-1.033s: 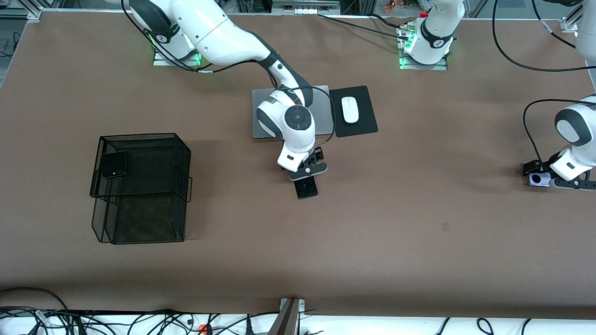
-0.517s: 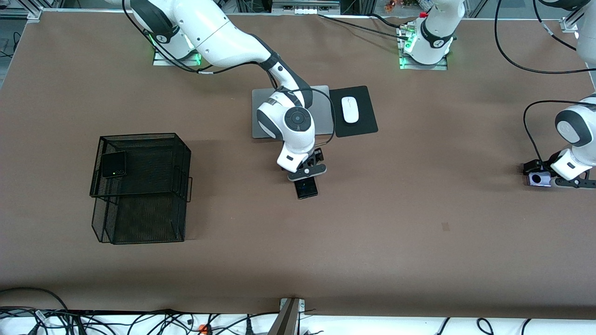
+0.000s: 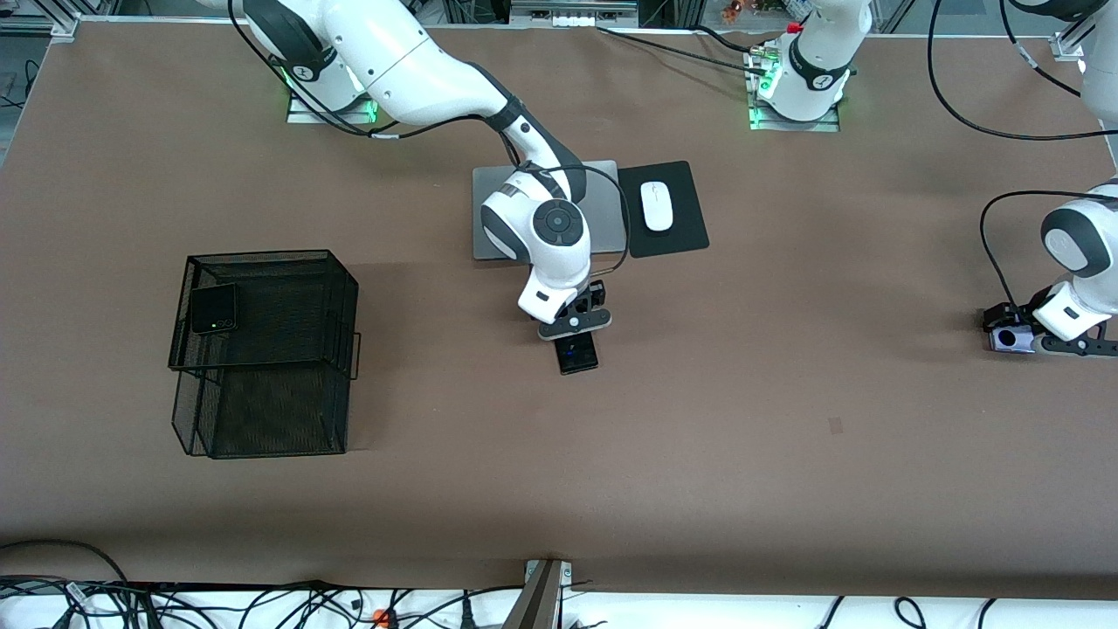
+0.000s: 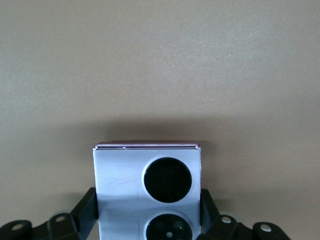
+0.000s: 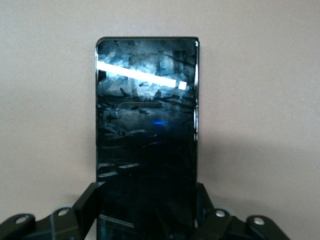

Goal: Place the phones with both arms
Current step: 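Drop the bar phone in the basket while the left gripper sets down the white phone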

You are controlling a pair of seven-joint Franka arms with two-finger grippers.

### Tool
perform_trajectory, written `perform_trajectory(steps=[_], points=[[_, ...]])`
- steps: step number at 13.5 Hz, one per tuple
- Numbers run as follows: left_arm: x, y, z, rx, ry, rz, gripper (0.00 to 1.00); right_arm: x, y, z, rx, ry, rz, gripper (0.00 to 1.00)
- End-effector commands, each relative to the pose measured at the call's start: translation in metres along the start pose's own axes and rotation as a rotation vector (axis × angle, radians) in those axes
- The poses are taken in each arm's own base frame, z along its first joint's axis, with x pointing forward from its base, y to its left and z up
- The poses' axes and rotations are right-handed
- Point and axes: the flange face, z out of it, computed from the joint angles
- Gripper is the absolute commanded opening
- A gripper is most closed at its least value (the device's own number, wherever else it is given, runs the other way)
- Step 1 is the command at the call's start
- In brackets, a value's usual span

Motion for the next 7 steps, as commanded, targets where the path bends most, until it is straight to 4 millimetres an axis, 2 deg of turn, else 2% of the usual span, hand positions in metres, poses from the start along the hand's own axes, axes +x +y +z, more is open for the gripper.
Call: perform_trajectory(steps=[1,3,5,7], points=[[0.014,-0.001,-0.022,0.000,0.009,0.025,0.33,0.004,-0.001,-0.037,-0.010,-0.018,0.024,0.00],[0.034,0.007,-0.048,-0.025,-0.025,0.048,0.34,0.011,0.001,-0.084,-0.029,-0.041,0.033,0.00],[0.060,0.012,-0.083,-0.051,-0.077,0.072,0.35,0.017,-0.004,-0.140,-0.029,-0.048,0.066,0.00],[0.086,0.032,-0.118,-0.075,-0.136,0.103,0.35,0.025,0.014,-0.191,-0.049,-0.052,0.111,0.00]])
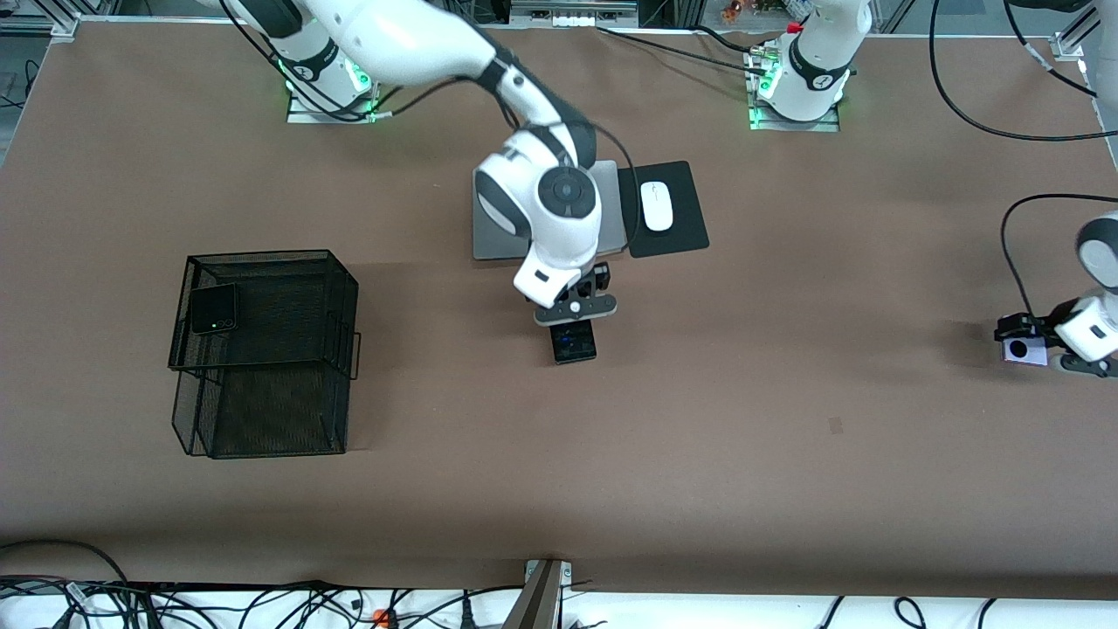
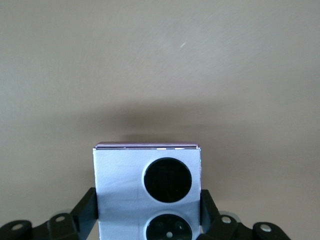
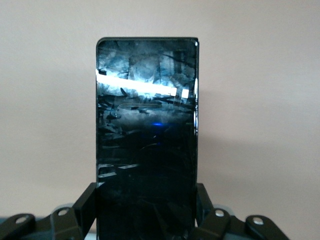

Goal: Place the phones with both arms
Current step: 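Drop the bar phone in the basket while the left gripper sets down the white phone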

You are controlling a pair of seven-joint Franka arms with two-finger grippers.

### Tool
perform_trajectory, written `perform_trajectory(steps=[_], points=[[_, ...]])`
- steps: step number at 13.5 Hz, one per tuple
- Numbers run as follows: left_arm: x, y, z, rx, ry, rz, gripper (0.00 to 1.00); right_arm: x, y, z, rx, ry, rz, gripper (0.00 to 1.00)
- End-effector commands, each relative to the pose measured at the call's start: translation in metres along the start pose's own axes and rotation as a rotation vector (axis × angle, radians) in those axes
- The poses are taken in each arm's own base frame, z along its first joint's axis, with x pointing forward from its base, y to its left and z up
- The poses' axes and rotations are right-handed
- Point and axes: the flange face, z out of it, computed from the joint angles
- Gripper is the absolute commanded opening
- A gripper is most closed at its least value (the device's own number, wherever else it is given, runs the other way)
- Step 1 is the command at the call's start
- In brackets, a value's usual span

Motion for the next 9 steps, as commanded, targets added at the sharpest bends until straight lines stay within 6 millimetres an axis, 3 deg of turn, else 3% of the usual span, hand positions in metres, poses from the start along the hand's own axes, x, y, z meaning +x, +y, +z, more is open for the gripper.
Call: perform_trajectory(steps=[1,4,7,9], points=[[0.031,0.025,-0.053,-0.017,-0.059,0.028,0.35,0.011,0.038,-0.074,-0.014,-0.005,0.069,0.00],[0.061,0.076,-0.079,-0.018,-0.093,0.036,0.34,0.017,0.129,-0.091,-0.093,-0.028,0.095,0.00],[0.098,0.154,-0.095,0.002,-0.083,0.048,0.34,0.008,0.235,-0.097,-0.089,-0.043,0.102,0.00],[0.118,0.223,-0.098,0.011,-0.084,0.026,0.34,-0.003,0.303,-0.099,-0.085,-0.049,0.097,0.00]])
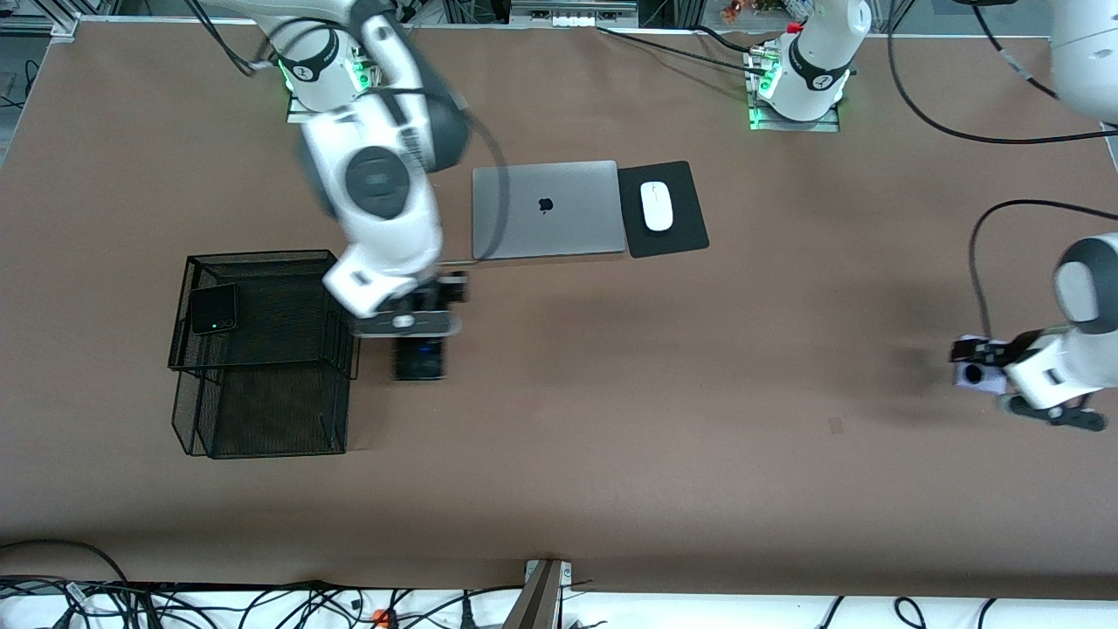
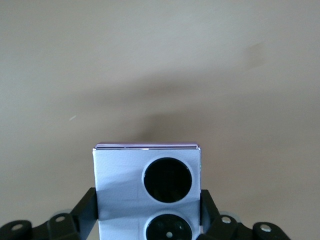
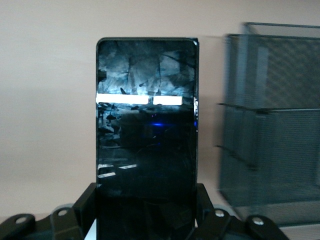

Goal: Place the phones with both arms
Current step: 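Drop the bar phone in the basket while the left gripper sets down the white phone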

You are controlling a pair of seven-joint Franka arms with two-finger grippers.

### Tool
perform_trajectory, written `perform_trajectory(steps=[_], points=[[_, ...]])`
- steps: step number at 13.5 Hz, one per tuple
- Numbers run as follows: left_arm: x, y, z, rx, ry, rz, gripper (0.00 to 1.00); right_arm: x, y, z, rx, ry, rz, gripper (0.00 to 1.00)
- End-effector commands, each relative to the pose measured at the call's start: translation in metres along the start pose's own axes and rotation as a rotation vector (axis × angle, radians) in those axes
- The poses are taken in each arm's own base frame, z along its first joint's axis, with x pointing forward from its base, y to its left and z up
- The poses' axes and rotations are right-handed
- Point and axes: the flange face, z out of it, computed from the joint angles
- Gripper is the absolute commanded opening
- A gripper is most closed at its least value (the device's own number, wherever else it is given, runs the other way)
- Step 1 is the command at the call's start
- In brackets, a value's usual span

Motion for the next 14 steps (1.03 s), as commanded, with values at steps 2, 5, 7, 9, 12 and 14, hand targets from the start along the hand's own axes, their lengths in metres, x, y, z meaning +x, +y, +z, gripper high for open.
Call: perform_trajectory(steps=[2,5,7,9,12,14], points=[[0.034,0.114,-0.013,-0.024,-0.004,-0.082,0.34,-0.028,0.127,0.009,0.036,-0.020,-0.026,0.00],[0.055,0.248,0.008,-0.158,-0.037,-0.235,0.35,-0.040,0.196,0.046,0.079,-0.064,-0.040,0.00],[0.068,0.342,0.020,-0.142,-0.006,-0.319,0.34,-0.059,0.208,0.073,0.091,-0.090,-0.023,0.00],[0.070,0.428,0.044,-0.147,0.066,-0.393,0.37,-0.069,0.206,0.088,0.099,-0.106,-0.007,0.00],[0.069,0.512,0.086,-0.203,0.164,-0.517,0.38,-0.060,0.204,0.102,0.085,-0.070,-0.001,0.00],[0.065,0.541,0.099,-0.260,0.192,-0.548,0.38,-0.057,0.205,0.108,0.078,-0.064,0.002,0.00]])
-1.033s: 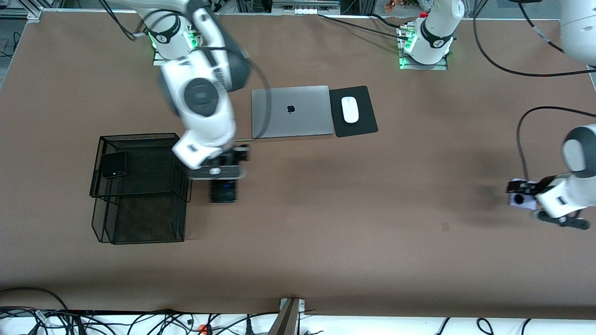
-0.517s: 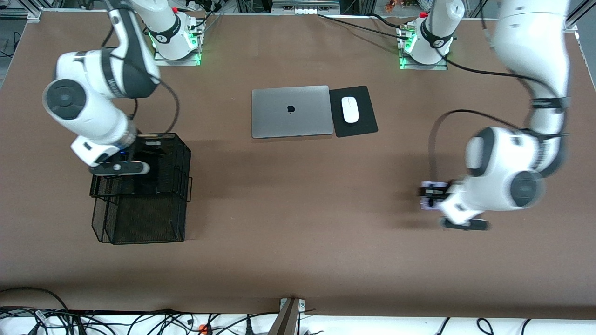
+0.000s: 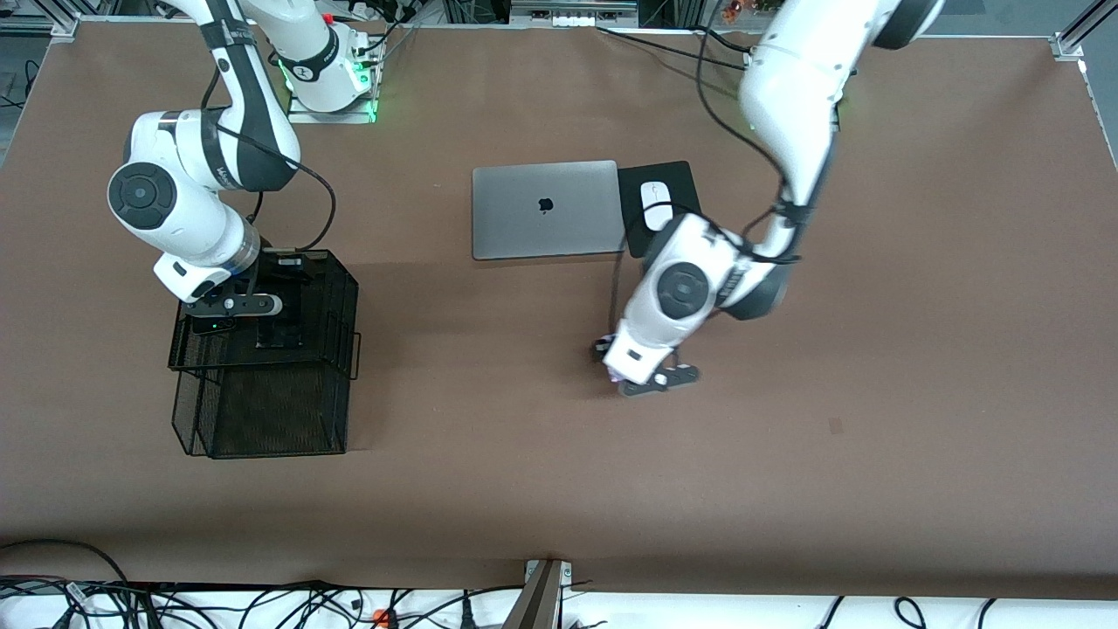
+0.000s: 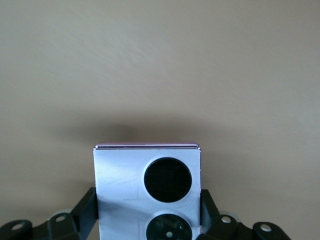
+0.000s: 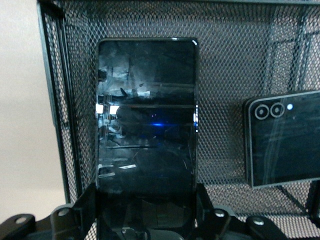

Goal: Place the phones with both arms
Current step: 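Drop the bar phone in the basket while the left gripper sets down the white phone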

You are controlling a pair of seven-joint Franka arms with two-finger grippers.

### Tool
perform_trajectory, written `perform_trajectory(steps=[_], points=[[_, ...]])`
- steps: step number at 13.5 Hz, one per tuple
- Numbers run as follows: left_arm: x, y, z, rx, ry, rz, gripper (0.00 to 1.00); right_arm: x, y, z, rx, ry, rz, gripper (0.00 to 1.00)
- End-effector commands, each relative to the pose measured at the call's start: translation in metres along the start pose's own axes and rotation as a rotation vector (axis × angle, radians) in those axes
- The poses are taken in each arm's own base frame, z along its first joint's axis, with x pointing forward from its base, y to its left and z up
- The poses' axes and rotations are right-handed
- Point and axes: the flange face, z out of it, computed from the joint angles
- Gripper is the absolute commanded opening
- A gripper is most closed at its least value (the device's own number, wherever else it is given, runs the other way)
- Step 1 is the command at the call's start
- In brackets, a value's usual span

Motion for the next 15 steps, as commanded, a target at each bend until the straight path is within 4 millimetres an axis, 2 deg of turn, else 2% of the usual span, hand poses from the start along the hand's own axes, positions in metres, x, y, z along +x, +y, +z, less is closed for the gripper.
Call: perform_trajectory(steps=[1,2,3,4,5,6,7,9,10,12,13,15], points=[[-0.004,0.018,0.010,-0.073,0.021,-0.047,0.39,0.002,0.004,0.006,0.009,0.013,0.022,0.02],[-0.013,0.024,0.023,-0.084,0.024,-0.033,0.41,0.004,0.004,0.012,0.031,0.006,0.038,0.16],[-0.029,0.034,0.031,-0.100,0.013,-0.032,0.40,0.007,0.004,0.017,0.056,-0.002,0.057,0.18],[-0.033,0.036,0.034,-0.107,0.002,-0.040,0.41,0.008,0.004,0.017,0.063,-0.001,0.062,0.37],[-0.033,0.035,0.036,-0.107,-0.003,-0.045,0.41,0.009,0.004,0.014,0.063,0.002,0.063,0.88],[-0.033,0.034,0.036,-0.104,-0.004,-0.043,0.58,0.011,0.005,0.010,0.066,0.002,0.068,1.00],[-0.033,0.034,0.036,-0.104,-0.004,-0.039,1.00,0.010,0.006,0.007,0.070,0.004,0.069,1.00],[-0.033,0.033,0.033,-0.103,-0.004,-0.039,1.00,0.010,0.006,-0.003,0.077,0.000,0.061,1.00],[-0.030,0.032,0.027,-0.104,-0.005,-0.051,1.00,0.010,0.004,-0.015,0.083,-0.012,0.052,1.00],[-0.005,0.018,-0.016,-0.095,-0.005,-0.073,1.00,0.012,0.001,-0.047,0.093,-0.058,0.056,1.00],[0.014,0.002,-0.041,-0.062,-0.021,-0.082,1.00,0.016,-0.001,-0.069,0.096,-0.073,0.050,1.00],[0.050,-0.040,-0.102,0.048,-0.016,0.017,1.00,0.025,-0.009,-0.112,0.089,-0.074,0.092,1.00]])
